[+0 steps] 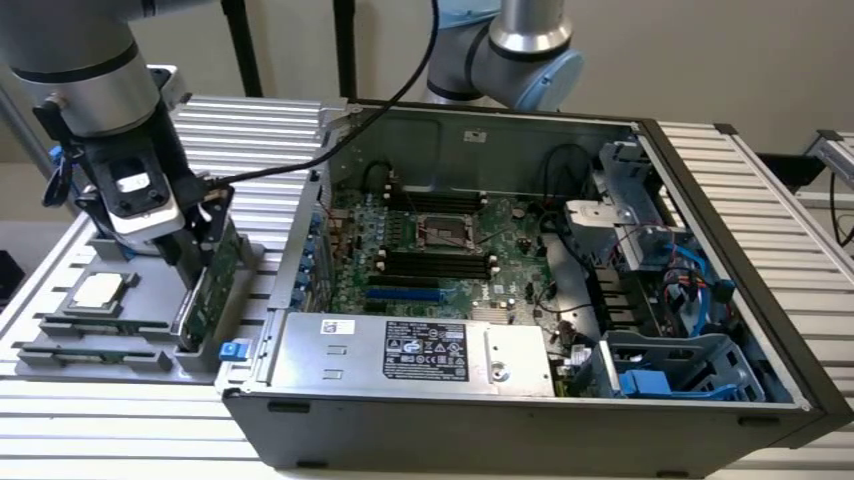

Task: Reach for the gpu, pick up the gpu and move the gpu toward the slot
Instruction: 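Pick up the gpu and move the gpu toward the slot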

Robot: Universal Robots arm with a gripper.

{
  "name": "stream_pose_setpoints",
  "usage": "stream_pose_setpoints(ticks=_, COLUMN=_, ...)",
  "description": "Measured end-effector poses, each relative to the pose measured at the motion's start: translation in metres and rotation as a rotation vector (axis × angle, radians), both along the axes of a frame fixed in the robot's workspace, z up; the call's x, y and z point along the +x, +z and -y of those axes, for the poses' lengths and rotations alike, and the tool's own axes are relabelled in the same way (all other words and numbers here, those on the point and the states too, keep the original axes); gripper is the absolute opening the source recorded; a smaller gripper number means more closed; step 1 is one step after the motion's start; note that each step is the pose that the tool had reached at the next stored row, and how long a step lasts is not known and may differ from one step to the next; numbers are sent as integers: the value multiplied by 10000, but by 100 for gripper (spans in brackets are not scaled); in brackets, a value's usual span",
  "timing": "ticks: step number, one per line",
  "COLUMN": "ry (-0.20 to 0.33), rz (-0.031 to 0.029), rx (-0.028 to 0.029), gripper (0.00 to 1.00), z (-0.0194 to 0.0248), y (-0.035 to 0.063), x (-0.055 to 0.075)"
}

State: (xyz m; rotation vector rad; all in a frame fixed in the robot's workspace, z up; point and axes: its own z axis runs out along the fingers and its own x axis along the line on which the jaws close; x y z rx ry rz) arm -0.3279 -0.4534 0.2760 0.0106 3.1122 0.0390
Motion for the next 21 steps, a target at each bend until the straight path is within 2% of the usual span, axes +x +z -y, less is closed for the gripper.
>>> stream_pose_setpoints(ticks=6, ry=-23, rz=48, rx=-16, gripper=42, z=6, y=-110, x=0)
stream_pose_setpoints(ticks=14, ry=-51, rz=83, rx=-53, gripper=42, z=5, y=-255, x=0)
stream_pose_setpoints(ticks=21, ry=-74, rz=88, rx=-92, gripper=42, z=3, y=-320, x=0)
